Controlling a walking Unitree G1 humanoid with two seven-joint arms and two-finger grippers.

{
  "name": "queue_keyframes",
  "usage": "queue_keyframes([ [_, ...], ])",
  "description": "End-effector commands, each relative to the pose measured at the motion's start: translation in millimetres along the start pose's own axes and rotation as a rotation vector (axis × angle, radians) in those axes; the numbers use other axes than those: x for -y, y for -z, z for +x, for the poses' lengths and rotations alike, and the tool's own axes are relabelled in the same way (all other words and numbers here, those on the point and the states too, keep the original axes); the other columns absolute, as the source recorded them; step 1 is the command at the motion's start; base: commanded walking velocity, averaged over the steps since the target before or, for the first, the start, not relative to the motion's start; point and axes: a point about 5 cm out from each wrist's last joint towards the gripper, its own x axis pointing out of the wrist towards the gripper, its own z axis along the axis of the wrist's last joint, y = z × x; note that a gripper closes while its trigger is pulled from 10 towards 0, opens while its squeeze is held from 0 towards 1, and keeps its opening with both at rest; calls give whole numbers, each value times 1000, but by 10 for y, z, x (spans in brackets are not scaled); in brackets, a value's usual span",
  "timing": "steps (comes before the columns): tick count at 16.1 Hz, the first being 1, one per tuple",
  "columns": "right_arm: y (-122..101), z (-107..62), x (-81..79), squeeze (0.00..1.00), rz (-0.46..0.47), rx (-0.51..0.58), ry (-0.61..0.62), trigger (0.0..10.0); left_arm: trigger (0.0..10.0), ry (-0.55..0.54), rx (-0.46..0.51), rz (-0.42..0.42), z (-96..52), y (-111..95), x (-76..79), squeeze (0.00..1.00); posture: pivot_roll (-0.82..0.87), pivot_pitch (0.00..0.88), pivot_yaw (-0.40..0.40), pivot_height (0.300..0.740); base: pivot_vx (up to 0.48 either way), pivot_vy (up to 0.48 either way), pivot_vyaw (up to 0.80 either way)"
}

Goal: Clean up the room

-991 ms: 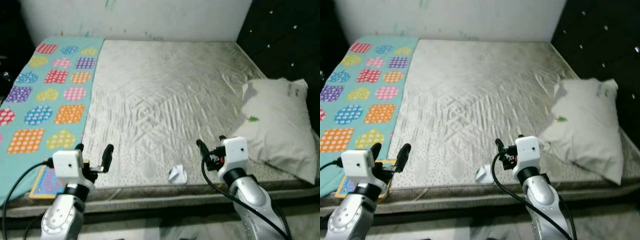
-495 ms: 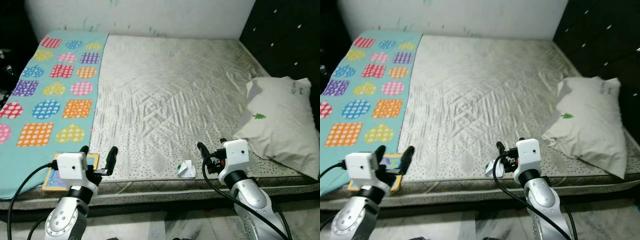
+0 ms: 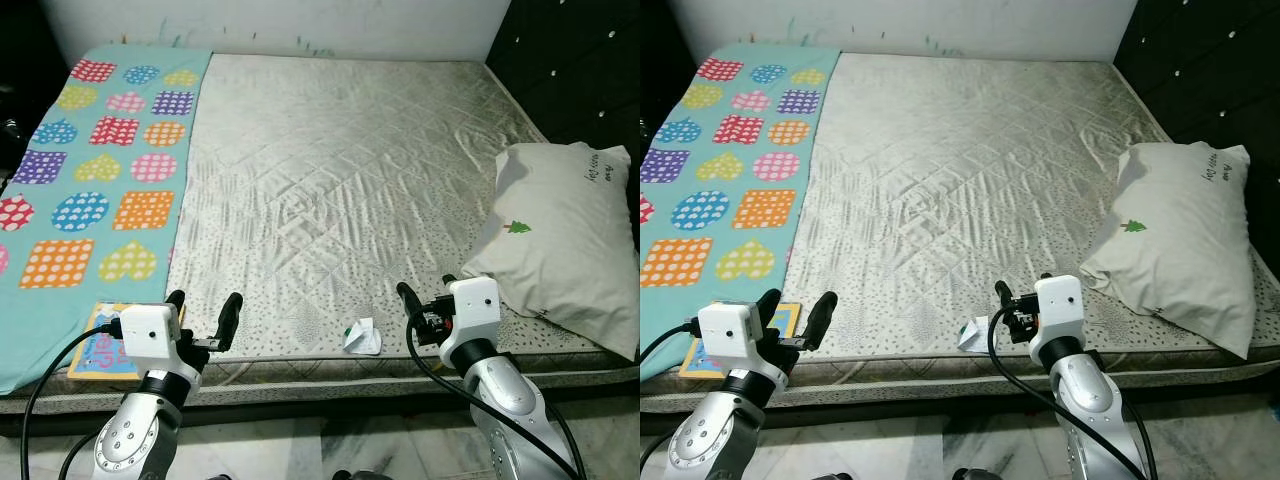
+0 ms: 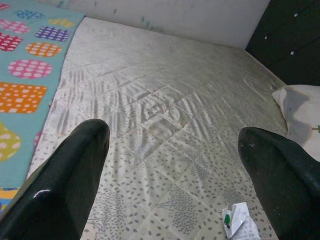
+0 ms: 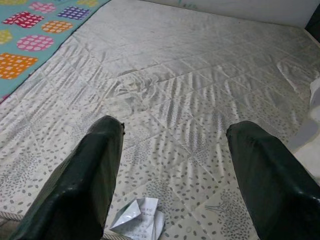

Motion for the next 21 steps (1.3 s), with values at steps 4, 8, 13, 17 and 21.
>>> queue_keyframes([
  [4,29,-14,40,0,-14,-13,3,10000,10000,12,0,7,-15,-4,14,0,-14,119,-67,740,64,0,0],
  [8,31,-19,52,0,-12,-15,11,10000,10000,17,0,7,-8,-7,14,0,-17,124,-64,740,280,0,-527],
  [13,29,-13,52,0,-12,-14,12,10000,10000,16,0,9,-2,-8,10,0,-18,125,-64,740,283,0,-356],
  [17,29,-16,57,0,-15,-13,12,10000,10000,3,-5,15,-2,0,-3,0,-18,125,-64,740,0,0,0],
  [21,32,-19,58,0,-15,-15,12,10000,10000,0,-12,20,-3,4,-6,0,-17,126,-61,740,0,0,0],
])
